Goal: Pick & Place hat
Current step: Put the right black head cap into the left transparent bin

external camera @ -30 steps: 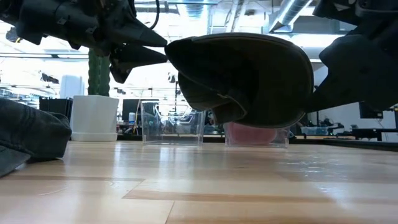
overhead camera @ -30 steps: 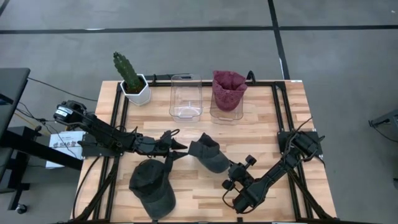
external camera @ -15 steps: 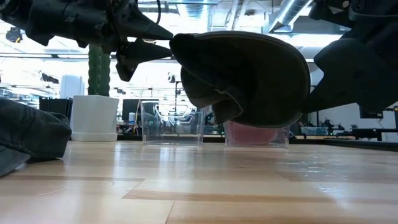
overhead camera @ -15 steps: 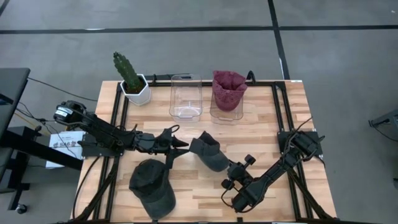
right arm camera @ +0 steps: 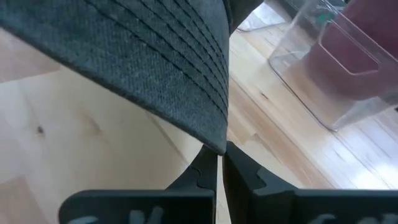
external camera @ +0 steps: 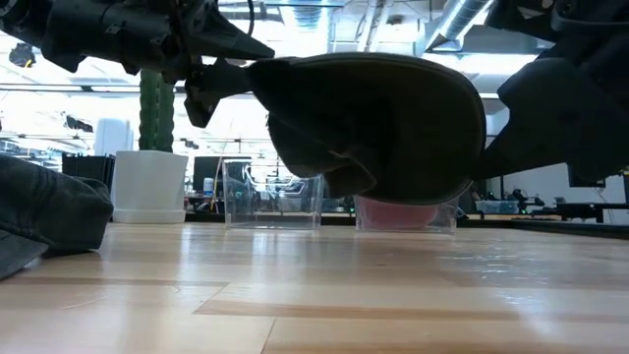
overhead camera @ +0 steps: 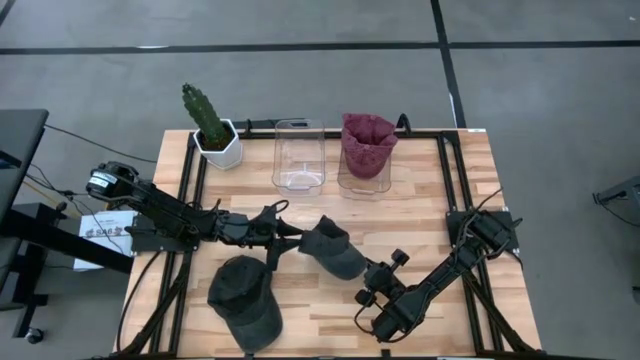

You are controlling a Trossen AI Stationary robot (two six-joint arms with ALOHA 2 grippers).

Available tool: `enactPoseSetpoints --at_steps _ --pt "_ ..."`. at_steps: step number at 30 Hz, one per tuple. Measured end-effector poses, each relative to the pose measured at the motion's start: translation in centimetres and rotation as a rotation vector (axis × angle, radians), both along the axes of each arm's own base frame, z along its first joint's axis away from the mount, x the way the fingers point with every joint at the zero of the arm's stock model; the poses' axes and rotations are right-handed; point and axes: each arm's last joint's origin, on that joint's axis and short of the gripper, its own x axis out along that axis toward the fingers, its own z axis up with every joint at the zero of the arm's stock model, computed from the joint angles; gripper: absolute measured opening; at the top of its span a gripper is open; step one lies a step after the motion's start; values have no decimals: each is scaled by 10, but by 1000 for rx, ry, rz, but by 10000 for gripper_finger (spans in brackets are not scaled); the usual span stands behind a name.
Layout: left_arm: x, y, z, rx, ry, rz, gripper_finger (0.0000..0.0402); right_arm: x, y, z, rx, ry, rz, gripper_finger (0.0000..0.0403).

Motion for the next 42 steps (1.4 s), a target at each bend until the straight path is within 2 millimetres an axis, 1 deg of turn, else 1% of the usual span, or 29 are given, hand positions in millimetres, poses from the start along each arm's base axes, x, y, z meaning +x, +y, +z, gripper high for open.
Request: enactPoseSetpoints --at_steps 8,17,20,22,25,26,29,34,42 --pt "0 0 0 -1 -2 0 149 11 -7 -1 -7 -1 2 0" --pt "0 0 0 3 -2 -1 147 13 -8 -1 -10 -14 -1 0" --pt "0 0 0 37 -2 -6 124 13 -8 -1 -11 -21 0 0" --pt "0 0 0 51 -2 -9 91 13 -8 -1 -12 -26 1 0" --pt "0 0 0 66 -2 -2 24 14 -8 -1 -12 -29 1 0" --pt "0 0 0 75 -3 3 14 14 -8 -1 -11 -30 1 0" --pt "0 0 0 99 -3 -6 11 14 -8 -1 -9 -32 1 8" --pt "0 -1 0 107 -3 -46 10 17 -5 -1 2 -30 27 35" --pt "2 3 0 127 -6 -168 9 24 -4 -3 17 22 85 76"
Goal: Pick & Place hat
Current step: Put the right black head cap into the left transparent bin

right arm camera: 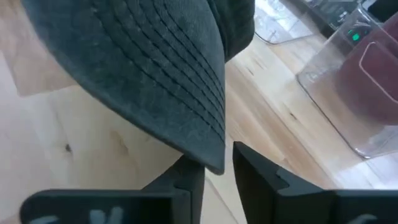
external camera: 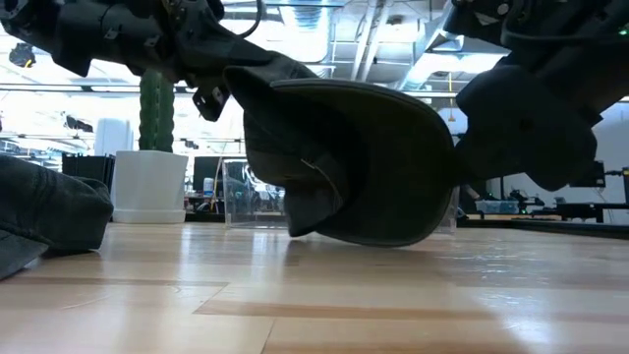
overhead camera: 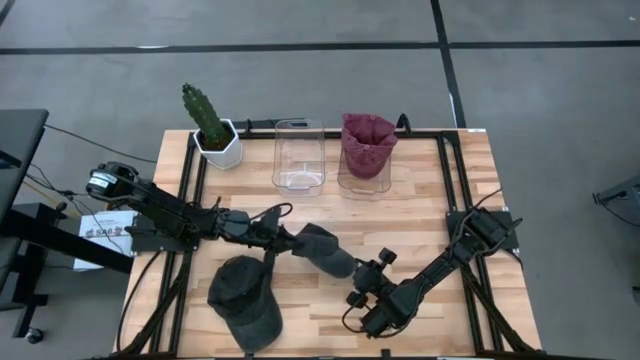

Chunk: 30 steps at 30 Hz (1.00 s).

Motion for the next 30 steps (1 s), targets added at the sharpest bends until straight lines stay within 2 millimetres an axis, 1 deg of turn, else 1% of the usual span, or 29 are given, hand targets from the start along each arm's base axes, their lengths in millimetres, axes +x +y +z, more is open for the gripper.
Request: enactPoseSetpoints --at_steps 6,13,16,23,30 --pt "3 12 0 -9 8 -66 9 -2 2 0 -3 38 23 119" --pt "5 38 -10 -28 113 35 9 -16 15 5 24 95 81 143" --pt "6 44 -11 -35 128 41 9 -23 23 7 23 86 114 149" --pt "6 45 -11 -43 126 17 9 -36 37 11 -32 0 162 157" --pt "6 42 -9 -52 107 -86 9 -33 39 15 -110 -141 159 154"
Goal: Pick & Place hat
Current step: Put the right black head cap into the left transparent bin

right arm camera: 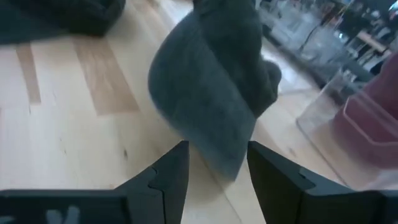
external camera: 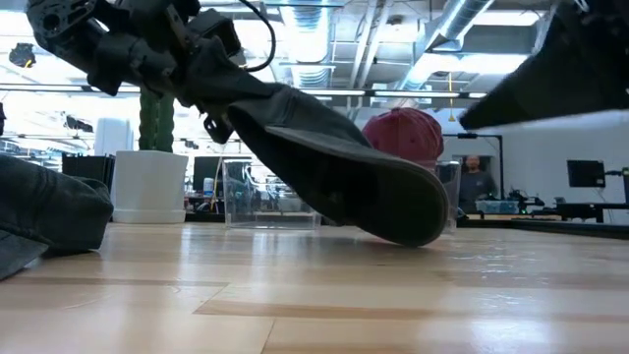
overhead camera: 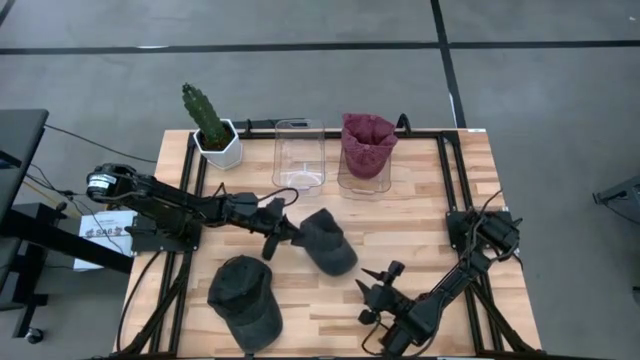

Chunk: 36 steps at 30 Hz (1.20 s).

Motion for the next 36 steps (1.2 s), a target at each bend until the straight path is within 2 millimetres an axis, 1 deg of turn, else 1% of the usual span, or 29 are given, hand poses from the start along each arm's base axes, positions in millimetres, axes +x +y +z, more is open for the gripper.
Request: enactPoseSetpoints --at_steps 4,7,10,13,17,23,27,32,34,36 --pt "0 -6 4 14 -52 -107 9 9 1 4 -19 -33 13 147" --pt "-1 -12 8 35 -107 -186 8 20 6 12 -40 -19 51 142" --pt "-1 -16 11 51 -145 -217 8 35 12 23 -65 1 114 136" --pt "-3 -17 16 57 -169 -222 8 52 19 36 -57 56 223 130" --pt "-7 -16 27 57 -213 -219 8 75 24 52 -1 116 426 122" --pt "-19 -15 39 84 -212 -224 8 98 20 77 2 164 618 115" --pt "-26 -14 43 88 -187 -226 8 107 10 97 64 189 783 116" --pt "-29 -13 40 89 -133 -228 8 110 -15 123 226 208 968 116" --pt "-29 -13 37 90 -100 -230 8 110 -27 130 273 235 996 116" --pt "-30 -13 34 89 -74 -231 8 109 -40 135 311 266 974 115"
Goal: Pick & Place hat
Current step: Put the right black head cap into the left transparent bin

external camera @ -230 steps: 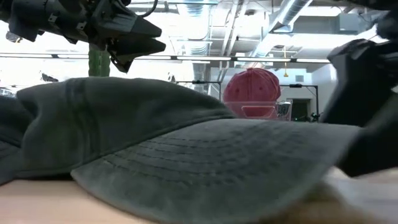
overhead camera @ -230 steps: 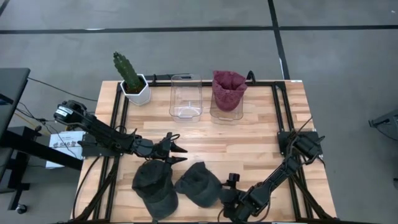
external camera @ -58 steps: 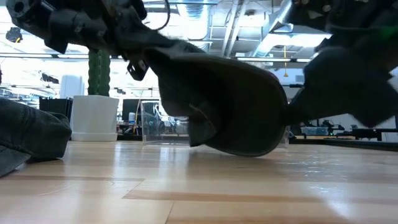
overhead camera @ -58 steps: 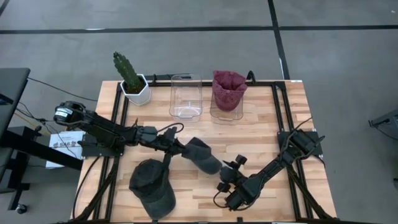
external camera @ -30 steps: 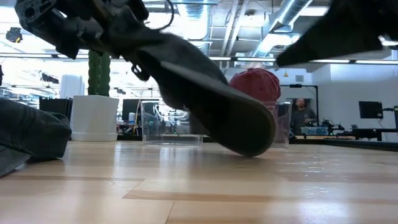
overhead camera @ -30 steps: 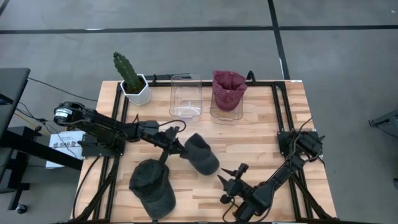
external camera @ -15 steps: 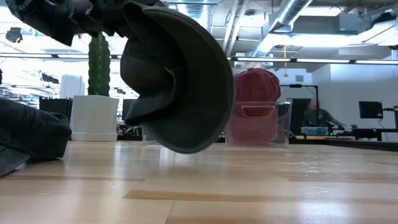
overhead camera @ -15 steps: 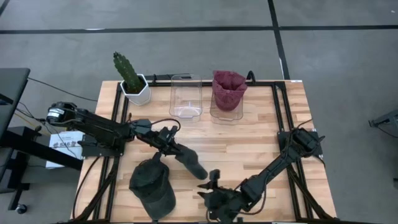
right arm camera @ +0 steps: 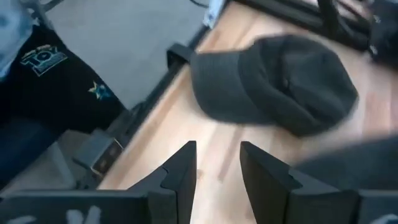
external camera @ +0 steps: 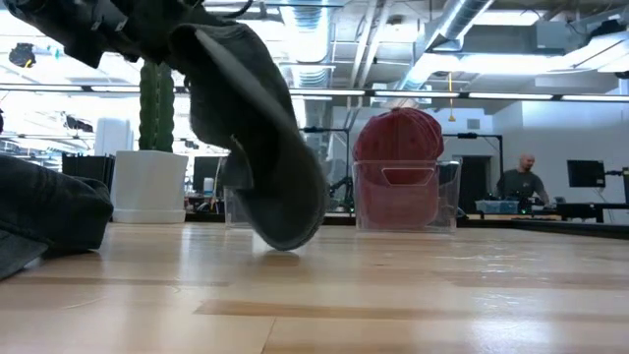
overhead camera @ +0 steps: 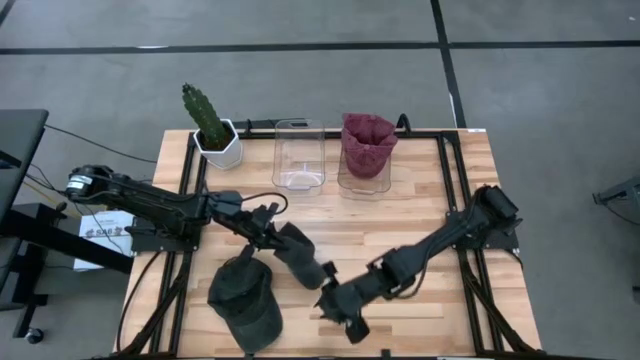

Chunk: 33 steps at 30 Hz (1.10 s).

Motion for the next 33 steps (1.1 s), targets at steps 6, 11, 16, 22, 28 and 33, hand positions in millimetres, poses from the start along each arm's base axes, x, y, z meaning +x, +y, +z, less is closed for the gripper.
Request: enactPoseSetpoints --at_steps 6,11,16,22,28,33 --pt "0 -1 -4 -32 56 7 8 -8 -40 2 14 61 -114 113" --pt "-1 -6 -6 -45 84 -10 8 -26 -73 -20 91 13 -196 113" --pt "-3 -10 -11 -54 140 -14 8 -55 -102 -53 211 -93 -274 112" --pt "1 -10 -21 -45 192 6 8 -81 -115 -74 282 -319 -342 112" --pt "21 -26 -28 -9 232 -47 8 -88 -113 -85 268 -373 -402 112" --pt "37 -50 -35 88 228 -154 8 -91 -109 -86 312 -355 -410 112"
